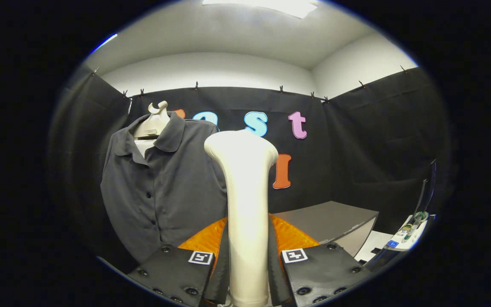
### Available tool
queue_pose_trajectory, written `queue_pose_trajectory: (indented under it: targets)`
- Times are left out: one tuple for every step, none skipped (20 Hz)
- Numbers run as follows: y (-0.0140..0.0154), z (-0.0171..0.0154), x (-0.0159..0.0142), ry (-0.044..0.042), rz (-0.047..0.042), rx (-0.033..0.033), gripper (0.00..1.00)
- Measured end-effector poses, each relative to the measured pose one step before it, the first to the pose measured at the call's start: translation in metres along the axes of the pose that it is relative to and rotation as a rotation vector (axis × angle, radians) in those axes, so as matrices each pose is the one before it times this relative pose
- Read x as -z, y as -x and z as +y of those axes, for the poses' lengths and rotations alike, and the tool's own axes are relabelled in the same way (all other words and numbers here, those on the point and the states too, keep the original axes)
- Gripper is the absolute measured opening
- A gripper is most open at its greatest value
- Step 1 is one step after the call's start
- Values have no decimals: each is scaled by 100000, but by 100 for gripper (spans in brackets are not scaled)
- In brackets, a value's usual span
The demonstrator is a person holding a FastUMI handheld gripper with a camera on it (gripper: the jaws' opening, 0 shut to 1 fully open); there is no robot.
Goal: Iron the clothes twice with a garment steamer, once on the left side and once on the right side.
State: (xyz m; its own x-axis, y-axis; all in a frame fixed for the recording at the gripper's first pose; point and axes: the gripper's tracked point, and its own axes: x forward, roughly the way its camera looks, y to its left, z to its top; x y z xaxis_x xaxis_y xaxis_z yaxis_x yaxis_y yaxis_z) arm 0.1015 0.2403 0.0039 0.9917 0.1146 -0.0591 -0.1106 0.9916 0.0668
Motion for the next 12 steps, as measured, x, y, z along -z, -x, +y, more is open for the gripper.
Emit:
queue_pose_trajectory:
  targets:
    - [-249,808,176,315,14,-912,45]
    - [-187,998,181,-106,139,-1218,45]
    - [-245,1076,146,-139,231,-1480,45]
    - [-290,1150,145,-18,69,-1429,45]
    - [-336,899,150,389,49,-1299,45]
    - [-304,977,142,615,99,-1148,45]
    - [-330,940,145,586,-117,-1028,45]
    - [-455,985,61,140,-250,-1006,45]
    - [-679,1037,-17,119,-77,-1183,45]
    - [-602,910,55,21,72,-1074,45]
    - [-587,957,54,-265,118,-964,45]
    - [-508,888,-82,-738,-364,-1062,45]
